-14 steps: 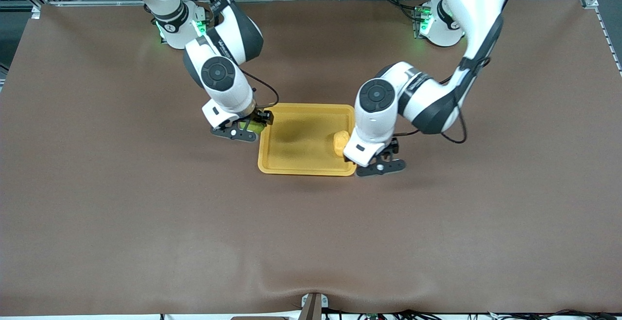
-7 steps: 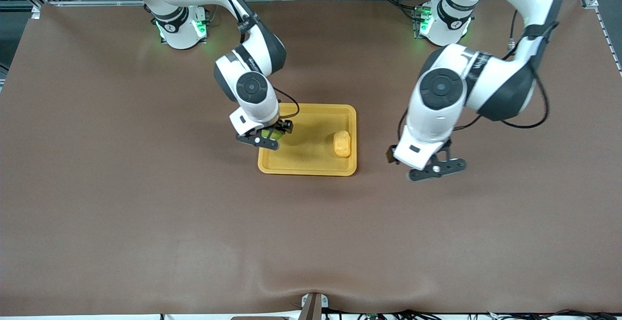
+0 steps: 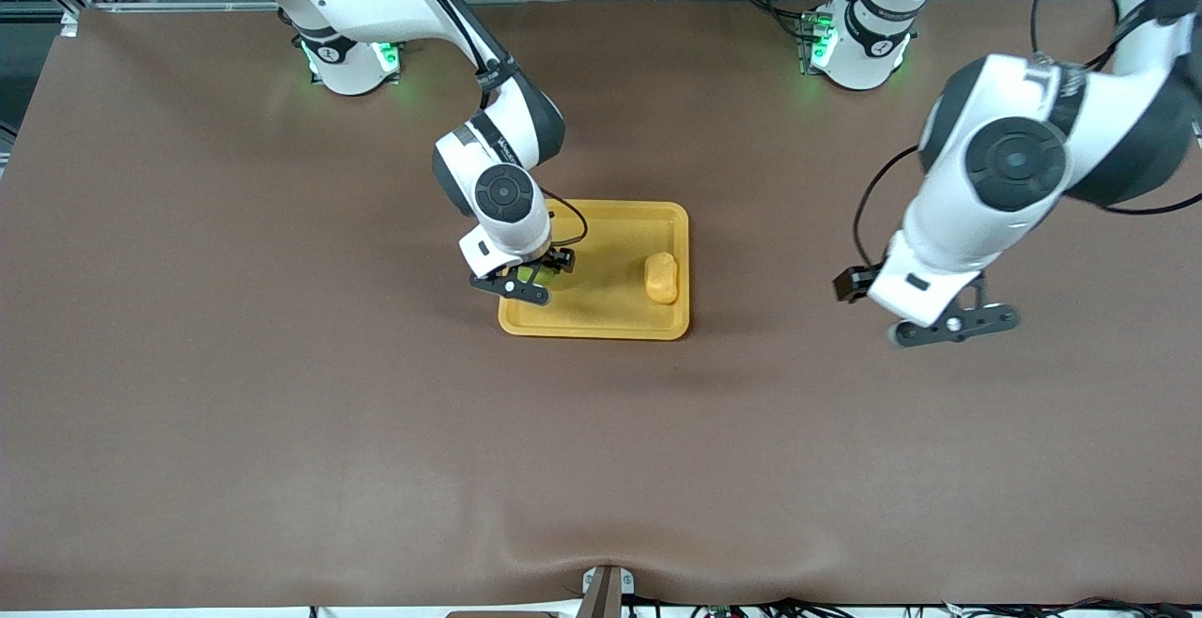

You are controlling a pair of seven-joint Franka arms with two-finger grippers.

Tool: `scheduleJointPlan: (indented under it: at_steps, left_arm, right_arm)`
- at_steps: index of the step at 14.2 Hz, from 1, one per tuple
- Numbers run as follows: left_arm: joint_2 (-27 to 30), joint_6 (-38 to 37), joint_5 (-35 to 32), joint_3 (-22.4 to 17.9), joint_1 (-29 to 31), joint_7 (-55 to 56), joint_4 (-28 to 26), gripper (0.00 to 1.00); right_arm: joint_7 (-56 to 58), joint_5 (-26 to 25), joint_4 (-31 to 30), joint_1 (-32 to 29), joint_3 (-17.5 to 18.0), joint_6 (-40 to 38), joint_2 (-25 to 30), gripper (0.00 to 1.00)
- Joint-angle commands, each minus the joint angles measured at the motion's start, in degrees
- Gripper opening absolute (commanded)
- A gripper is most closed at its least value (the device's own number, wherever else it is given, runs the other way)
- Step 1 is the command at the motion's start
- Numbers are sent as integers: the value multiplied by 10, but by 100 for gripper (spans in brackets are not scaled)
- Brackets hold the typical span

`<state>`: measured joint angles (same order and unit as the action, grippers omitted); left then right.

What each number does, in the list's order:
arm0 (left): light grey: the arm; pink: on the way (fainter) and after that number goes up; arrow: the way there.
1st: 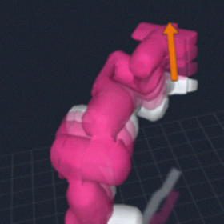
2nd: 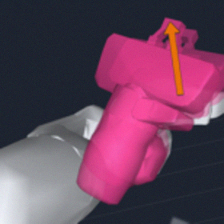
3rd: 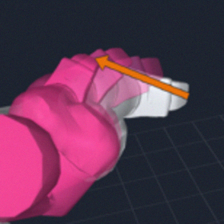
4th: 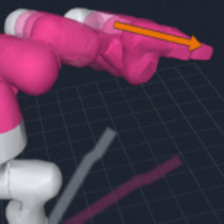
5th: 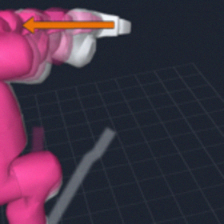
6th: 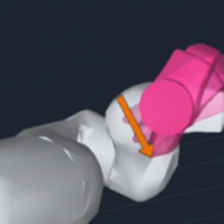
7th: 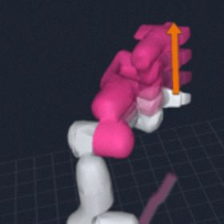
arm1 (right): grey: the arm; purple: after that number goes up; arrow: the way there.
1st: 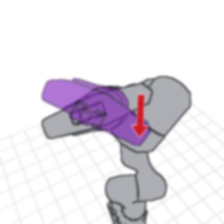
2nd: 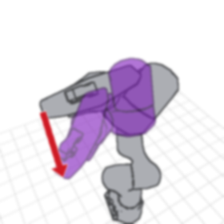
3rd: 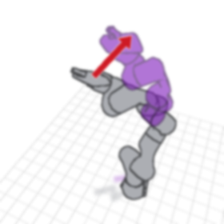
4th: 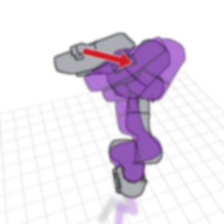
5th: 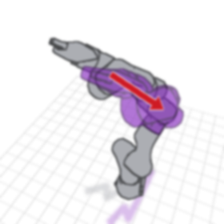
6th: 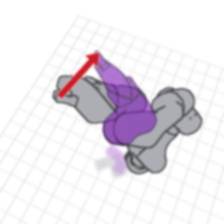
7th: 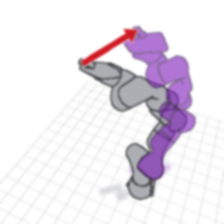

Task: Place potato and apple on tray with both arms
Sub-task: 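Open the left gripper and withdraw while the right gripper lowers the apple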

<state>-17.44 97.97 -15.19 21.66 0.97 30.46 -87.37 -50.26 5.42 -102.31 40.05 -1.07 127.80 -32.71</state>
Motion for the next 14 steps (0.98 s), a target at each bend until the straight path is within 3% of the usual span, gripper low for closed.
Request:
scheduleJointPlan:
  at_steps: [1, 5, 6, 7, 8, 9, 14]
  left_arm:
    - [23, -55, 12, 1, 8, -33, 29, 100]
    - [72, -66, 17, 1, 38, -105, 32, 100]
    - [82, -73, 23, 0, 39, -107, 32, 100]
    - [86, -82, 26, 1, 44, -111, 33, 100]
    - [93, -84, 28, 3, 54, -124, 33, 100]
    - [103, -84, 34, 0, 55, -141, 33, 100]
    - [131, -91, 74, 0, 101, -227, 31, 100]
  right_arm:
    - [-9, 1, 14, 8, -3, -1, -11, 0]
    - [-9, 0, 13, 7, -3, 3, -18, 0]
    - [-9, 0, 13, 6, -3, 3, -19, 14]
    - [-9, 0, 14, 5, -3, 3, -21, 54]
    - [-9, 1, 14, 1, -3, 3, -21, 84]
    - [-9, 0, 14, 3, -3, 3, -22, 100]
    - [-3, 0, 18, 0, -4, -4, -17, 100]
